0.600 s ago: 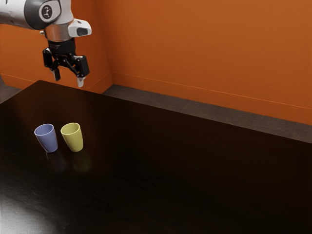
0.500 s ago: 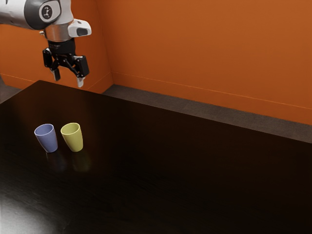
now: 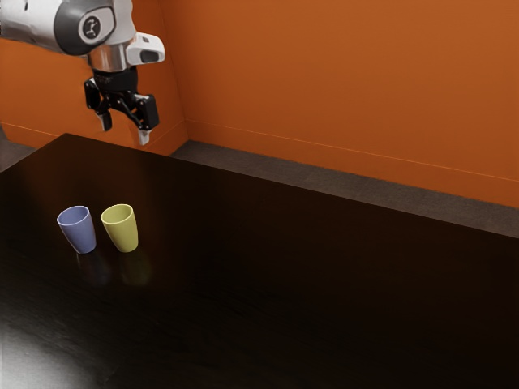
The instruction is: Place the left cup onto the right cup
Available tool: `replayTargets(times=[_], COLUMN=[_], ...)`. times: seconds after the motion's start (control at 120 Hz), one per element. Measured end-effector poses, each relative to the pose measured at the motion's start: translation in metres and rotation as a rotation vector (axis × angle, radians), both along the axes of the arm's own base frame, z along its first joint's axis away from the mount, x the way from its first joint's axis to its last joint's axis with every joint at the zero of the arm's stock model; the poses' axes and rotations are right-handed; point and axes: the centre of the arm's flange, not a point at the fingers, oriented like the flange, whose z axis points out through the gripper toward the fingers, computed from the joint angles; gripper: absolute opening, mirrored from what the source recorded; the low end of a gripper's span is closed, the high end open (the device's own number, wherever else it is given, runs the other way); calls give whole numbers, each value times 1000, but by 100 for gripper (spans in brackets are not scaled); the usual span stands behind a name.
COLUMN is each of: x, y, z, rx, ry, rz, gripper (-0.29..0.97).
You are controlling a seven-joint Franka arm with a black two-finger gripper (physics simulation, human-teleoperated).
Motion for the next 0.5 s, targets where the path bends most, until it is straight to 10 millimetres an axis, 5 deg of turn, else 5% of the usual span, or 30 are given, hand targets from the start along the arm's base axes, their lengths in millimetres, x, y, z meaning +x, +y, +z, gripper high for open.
replayTargets(times=[0.192, 0.5], x=[6, 7], y=[7, 74], z=[-5, -12], rx=[4, 13], ry=[-12, -54], rz=[48, 227], gripper=[68, 68])
